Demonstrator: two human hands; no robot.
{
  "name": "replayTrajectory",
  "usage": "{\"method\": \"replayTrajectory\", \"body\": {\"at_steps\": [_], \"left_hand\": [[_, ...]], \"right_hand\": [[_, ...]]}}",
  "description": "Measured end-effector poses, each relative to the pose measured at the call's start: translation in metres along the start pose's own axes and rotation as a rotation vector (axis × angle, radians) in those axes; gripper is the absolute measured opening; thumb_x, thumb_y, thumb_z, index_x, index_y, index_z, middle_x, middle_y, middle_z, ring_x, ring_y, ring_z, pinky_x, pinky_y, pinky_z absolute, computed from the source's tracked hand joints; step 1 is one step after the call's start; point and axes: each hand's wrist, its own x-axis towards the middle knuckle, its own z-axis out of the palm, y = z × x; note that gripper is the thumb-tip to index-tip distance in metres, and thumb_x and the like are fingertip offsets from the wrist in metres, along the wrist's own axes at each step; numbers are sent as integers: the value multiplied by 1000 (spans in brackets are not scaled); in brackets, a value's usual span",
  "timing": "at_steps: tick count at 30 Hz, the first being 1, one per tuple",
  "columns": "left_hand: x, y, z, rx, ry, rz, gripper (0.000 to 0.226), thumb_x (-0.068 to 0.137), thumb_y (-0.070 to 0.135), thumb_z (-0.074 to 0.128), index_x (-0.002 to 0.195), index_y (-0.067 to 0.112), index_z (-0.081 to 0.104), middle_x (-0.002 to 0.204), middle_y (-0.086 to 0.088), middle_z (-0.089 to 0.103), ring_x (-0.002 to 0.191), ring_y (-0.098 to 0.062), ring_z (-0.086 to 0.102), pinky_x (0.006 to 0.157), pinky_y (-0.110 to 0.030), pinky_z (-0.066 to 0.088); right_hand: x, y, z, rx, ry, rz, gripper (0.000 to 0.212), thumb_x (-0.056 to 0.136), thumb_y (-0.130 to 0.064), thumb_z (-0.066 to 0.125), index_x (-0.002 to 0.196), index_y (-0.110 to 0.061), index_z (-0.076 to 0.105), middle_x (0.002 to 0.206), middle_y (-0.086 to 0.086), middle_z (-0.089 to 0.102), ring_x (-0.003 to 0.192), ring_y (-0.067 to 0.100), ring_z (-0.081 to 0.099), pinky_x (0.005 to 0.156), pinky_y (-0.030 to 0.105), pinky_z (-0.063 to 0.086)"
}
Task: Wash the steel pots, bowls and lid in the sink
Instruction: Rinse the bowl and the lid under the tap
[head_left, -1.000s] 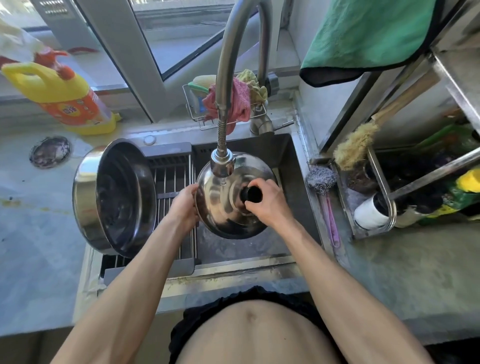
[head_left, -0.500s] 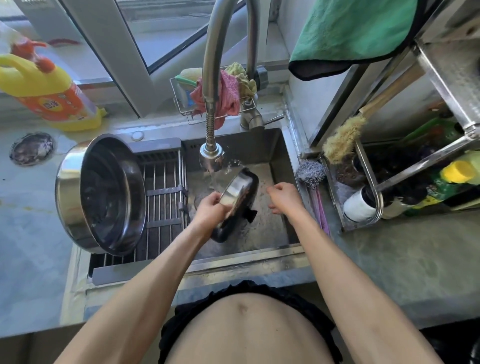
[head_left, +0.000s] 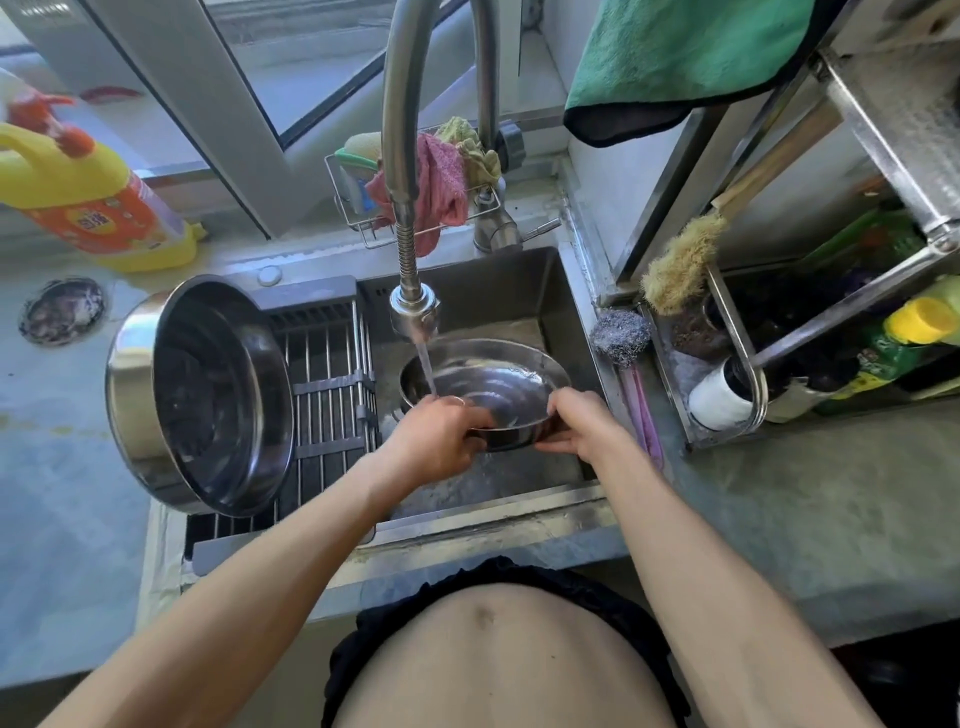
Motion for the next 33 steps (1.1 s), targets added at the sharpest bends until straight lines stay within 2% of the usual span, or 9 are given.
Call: {"method": "replayTrajectory", "body": {"at_steps": [7,11,14,16,20,23,27,30,33], "left_hand": [[-21,-30,-28,456,268,164,23,54,3,81,68,19,73,72,-1,68,74,-29,66,91,-43,38],[-25,-46,-19,511,329,87,26,50,-1,82,65,17,70,73,-2,65,74,-30,66,99,-48,34],[-25,-65,3,479,300,-8,27,58,1,84,76,16,71,80,-3,68,85,-31,68,105,-53,33],[-22,-72,21,425,241,-68,25,71,6,83,90,17,73,94,-3,73,99,-31,67,110,-58,35],[-15,-62,49,278,92,-172,41,95,7,57,134,19,64,139,-5,64,137,-30,49,119,-57,25],[-12,-45,60,177,13,-230,52,95,1,45,142,21,57,146,-3,57,146,-26,37,124,-55,12],[-15,-34,55,-4,147,-315,42,78,14,39,97,17,77,103,-7,75,110,-31,63,109,-46,33],[-16,-35,34,-108,308,-330,29,66,14,41,66,8,70,66,-15,68,70,-40,62,80,-40,47],[-16,-41,10,-81,449,-227,31,68,15,42,66,6,71,60,-12,64,62,-36,56,67,-38,50]], "right_hand": [[-2,25,36,328,-127,98,51,83,20,16,111,-3,51,103,24,58,108,47,52,94,59,44],[5,29,42,459,-158,68,45,83,23,19,104,2,52,105,26,58,103,46,54,89,60,45],[4,29,40,443,-139,-25,39,79,28,31,98,3,55,91,24,60,81,37,60,70,53,55],[-1,28,39,384,-106,-111,44,77,27,42,112,4,52,94,24,61,78,34,62,56,41,59],[-17,21,33,131,-27,-328,57,78,13,64,121,-17,43,104,5,65,88,21,65,70,38,58],[-29,8,30,-108,78,-515,47,76,-5,73,110,-25,47,94,-3,67,83,13,67,75,40,60],[-31,-7,32,-351,202,-612,21,83,-29,70,98,-24,56,92,-6,65,80,7,63,56,16,49],[-18,-5,31,-176,195,-312,38,89,-35,61,112,-6,58,107,15,66,80,29,70,50,30,58],[-16,7,33,-53,-5,-24,25,95,-25,46,107,-4,54,90,25,67,62,37,70,52,35,57]]}}
